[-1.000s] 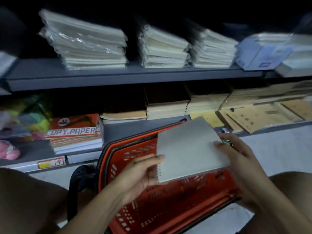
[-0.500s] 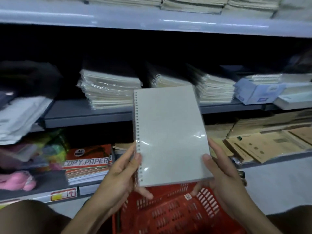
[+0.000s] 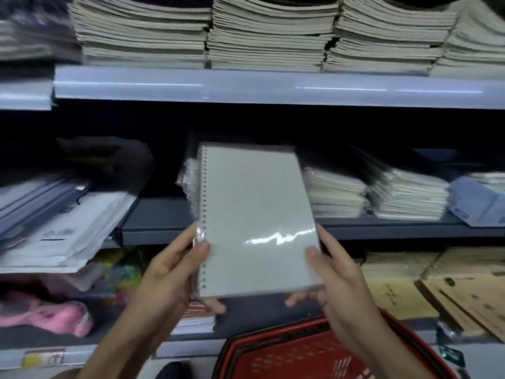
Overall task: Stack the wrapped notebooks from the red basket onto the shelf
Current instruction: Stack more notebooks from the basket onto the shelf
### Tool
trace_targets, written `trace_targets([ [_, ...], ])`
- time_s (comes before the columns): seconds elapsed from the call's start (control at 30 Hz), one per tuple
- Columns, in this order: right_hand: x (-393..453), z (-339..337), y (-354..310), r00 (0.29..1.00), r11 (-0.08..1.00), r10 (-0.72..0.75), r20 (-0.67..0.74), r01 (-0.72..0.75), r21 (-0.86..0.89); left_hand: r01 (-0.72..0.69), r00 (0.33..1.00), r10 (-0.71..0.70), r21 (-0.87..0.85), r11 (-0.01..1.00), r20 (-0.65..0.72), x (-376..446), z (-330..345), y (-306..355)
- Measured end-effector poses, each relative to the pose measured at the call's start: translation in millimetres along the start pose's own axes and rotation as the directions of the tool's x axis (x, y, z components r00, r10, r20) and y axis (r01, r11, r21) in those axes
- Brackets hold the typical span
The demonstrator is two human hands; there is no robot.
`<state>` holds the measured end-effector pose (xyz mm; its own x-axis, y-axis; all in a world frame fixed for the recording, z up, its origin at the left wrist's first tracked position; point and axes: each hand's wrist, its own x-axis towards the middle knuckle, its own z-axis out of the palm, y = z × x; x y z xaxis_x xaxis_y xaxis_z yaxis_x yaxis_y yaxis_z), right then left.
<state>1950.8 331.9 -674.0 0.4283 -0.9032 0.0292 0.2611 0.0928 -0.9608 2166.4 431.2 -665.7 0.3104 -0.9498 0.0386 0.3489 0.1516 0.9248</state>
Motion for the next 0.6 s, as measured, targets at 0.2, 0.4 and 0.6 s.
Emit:
trace_targets([
  [0.2, 68.1, 39.3, -25.6, 0.995, 0.994, 0.056, 0.083, -0.064, 0.087, -0.118, 0.985, 0.125, 0.066, 0.991, -0.115, 42.8, -12.7, 50.1],
  [0.4, 113.7, 60.9, -28.2, 0.991, 0.991, 0.133, -0.034, -0.133, 0.013, -0.252, 0.834, 0.361, 0.293, 0.922, -0.418, 77.4, -3.7, 65.5],
  [0.6, 89.2, 39.7, -15.1, 0.999, 0.978, -0.044, -0.019, 0.039, -0.205, -0.339, 0.729, 0.542, 0.467, 0.817, -0.418, 67.5, -7.7, 47.9],
])
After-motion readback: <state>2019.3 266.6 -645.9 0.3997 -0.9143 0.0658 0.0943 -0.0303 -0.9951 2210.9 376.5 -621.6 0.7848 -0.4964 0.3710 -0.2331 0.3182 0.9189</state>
